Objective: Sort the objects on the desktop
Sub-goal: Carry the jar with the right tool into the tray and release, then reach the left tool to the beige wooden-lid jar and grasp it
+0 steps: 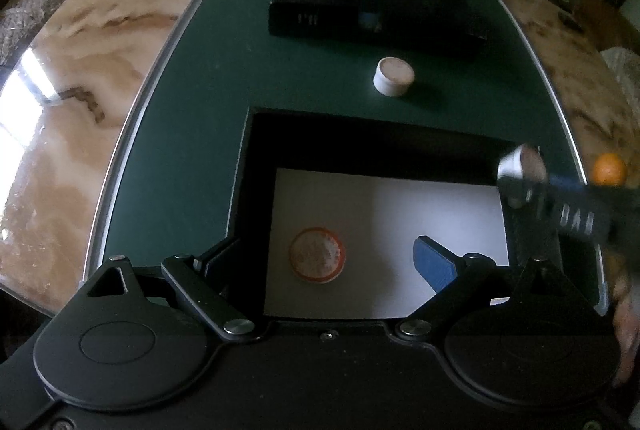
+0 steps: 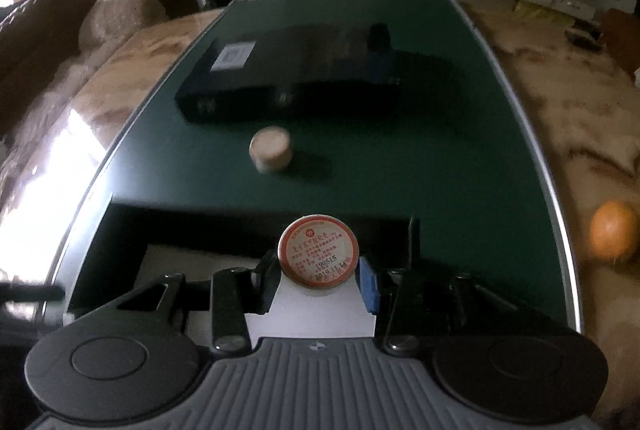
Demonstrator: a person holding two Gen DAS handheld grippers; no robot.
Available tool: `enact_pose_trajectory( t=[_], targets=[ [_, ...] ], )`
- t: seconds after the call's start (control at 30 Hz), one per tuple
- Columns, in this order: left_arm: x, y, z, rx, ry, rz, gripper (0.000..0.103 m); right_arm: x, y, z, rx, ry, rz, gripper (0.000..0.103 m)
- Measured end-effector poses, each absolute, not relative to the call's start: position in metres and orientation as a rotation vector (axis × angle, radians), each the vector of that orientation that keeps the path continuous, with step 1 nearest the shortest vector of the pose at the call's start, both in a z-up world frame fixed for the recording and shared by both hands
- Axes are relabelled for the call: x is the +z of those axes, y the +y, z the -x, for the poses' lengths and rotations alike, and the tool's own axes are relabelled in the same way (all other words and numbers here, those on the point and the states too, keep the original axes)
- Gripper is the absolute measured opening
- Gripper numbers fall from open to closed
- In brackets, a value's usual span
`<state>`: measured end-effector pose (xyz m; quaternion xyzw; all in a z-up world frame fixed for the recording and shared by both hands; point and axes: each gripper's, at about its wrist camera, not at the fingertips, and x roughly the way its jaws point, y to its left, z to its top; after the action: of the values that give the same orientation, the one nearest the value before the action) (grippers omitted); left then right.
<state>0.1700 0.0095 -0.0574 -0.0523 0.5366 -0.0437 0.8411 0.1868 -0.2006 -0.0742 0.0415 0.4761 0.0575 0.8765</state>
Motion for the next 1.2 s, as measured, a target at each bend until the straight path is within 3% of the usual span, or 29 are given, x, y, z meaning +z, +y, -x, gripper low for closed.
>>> enact_pose_trajectory(
  t=[0.8, 1.2],
  targets=[
    [-0.058, 0.013, -0.173, -0.081, 1.141, 0.103, 0.093, -0.111, -0.177, -0.170, 0.124, 1.067, 0.013, 0.045],
    [-0.056, 0.008, -0.178, -0.080, 1.141, 0.087, 0.094, -0.117, -0.174, -0.165, 0.112, 1.051, 0.051, 0.053]
  ],
)
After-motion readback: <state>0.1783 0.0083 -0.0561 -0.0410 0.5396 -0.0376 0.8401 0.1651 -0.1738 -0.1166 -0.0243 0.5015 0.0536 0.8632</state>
